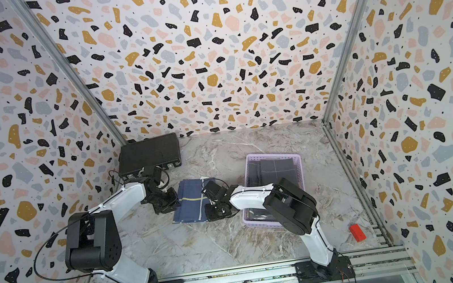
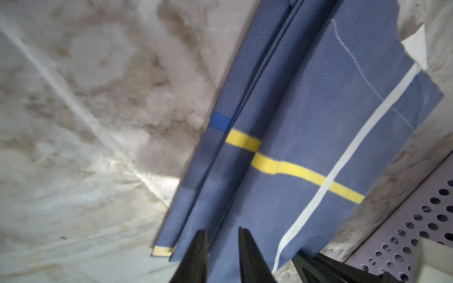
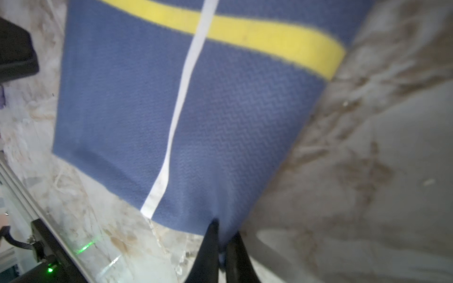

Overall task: Put the folded pillowcase in the basket
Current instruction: Move the pillowcase to the center of the board.

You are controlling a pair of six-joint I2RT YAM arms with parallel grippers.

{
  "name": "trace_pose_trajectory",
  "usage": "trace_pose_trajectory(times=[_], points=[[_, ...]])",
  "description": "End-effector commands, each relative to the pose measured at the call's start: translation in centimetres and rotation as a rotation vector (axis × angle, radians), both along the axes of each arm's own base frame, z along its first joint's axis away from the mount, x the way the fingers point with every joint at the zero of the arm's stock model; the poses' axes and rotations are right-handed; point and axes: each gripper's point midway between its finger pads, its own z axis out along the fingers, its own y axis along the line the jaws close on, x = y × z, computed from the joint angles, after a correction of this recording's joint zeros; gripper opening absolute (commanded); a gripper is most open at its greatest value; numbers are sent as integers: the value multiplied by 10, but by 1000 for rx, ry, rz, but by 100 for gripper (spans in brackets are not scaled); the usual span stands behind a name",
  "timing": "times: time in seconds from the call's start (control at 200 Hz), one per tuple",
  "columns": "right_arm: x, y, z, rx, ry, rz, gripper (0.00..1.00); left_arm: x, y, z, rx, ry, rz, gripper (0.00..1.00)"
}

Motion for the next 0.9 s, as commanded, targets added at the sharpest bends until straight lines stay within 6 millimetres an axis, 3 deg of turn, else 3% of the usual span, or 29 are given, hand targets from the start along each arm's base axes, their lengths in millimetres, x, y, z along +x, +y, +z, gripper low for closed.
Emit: trace_pose_trajectory(times=[0.0,0.18,0.32,0.491,0.641,0.896], points=[[-19,-23,2,-78,51,28,2,3,1,11,-8,-39,2,26],[-56,-73,2,-223,84,119,0,0,1,14,-10,-48,-8,31],[-74,-105,-4,-286,93,159,0,-2,-2,13,-23,-49,-15,54],[-80,-101,-12,-266,121,176,4,-2,-20,8,-61,-46,-50,71],[-79,-98,-12,-263,115,176,16,-6,-38,3,-60,-35,-112,71],[-78,-100,-4,-251,104,168,41,-12,-32,-21,12,26,-117,69]])
